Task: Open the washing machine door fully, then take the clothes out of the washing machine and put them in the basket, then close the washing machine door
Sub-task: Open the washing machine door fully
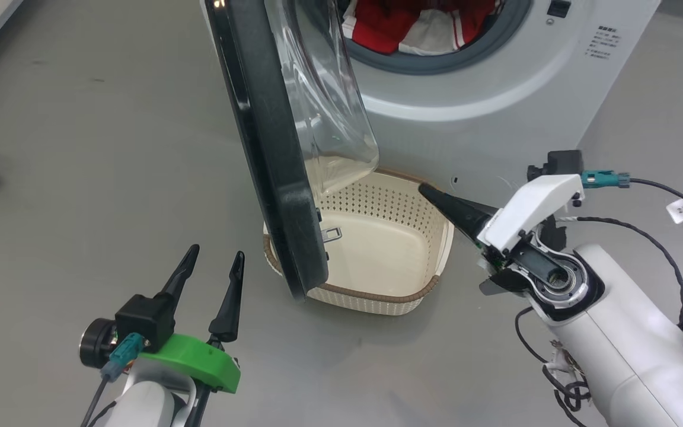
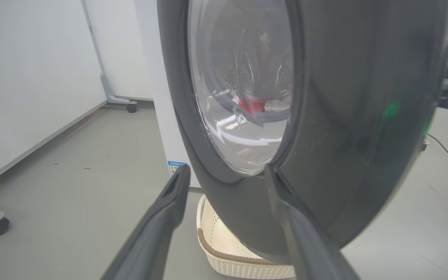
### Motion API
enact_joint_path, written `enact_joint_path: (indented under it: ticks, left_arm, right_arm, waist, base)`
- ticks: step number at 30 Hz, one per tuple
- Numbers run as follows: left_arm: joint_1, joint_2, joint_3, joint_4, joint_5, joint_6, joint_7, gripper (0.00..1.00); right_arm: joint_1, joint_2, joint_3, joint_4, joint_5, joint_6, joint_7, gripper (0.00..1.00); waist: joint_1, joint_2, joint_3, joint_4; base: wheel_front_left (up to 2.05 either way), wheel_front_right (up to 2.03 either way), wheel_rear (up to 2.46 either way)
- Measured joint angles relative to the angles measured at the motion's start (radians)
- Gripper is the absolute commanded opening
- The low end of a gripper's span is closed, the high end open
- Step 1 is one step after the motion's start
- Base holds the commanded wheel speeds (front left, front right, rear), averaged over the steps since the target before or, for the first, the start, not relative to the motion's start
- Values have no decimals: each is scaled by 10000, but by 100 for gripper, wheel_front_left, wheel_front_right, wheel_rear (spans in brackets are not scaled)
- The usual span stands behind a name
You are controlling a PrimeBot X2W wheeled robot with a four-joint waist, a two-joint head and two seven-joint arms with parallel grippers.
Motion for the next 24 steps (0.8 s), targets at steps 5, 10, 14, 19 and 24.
enact_joint_path:
  ticks: [5, 10, 14, 19, 24]
  left_arm:
    - [235, 104, 178, 44, 2, 0, 0, 100]
    - [448, 119, 268, 52, 2, 4, 0, 100]
    - [662, 190, 491, 31, 2, 88, 0, 100]
    - [816, 291, 623, -38, 2, 90, 0, 100]
    - [848, 322, 756, -94, 2, 146, 0, 100]
  right_arm:
    - [460, -566, 203, 4, -1469, 48, -1120, 0]
    - [977, -1202, 541, -100, -3062, 121, -2297, 0]
    - [1244, -1563, 629, -357, -4040, 121, -3223, 0]
    - [1581, -1921, 719, -637, -5147, -40, -4289, 0]
    - [1859, -2249, 673, -815, -5845, -336, -5089, 0]
  waist:
    - [0, 0, -353, -366]
    - [0, 0, -697, -773]
    - [0, 0, -922, -1124]
    - [0, 0, -1114, -1570]
    - [0, 0, -1216, -1885]
  base:
    - [0, 0, 0]
    - [0, 0, 0]
    - [0, 0, 0]
    - [0, 0, 0]
    - [0, 0, 0]
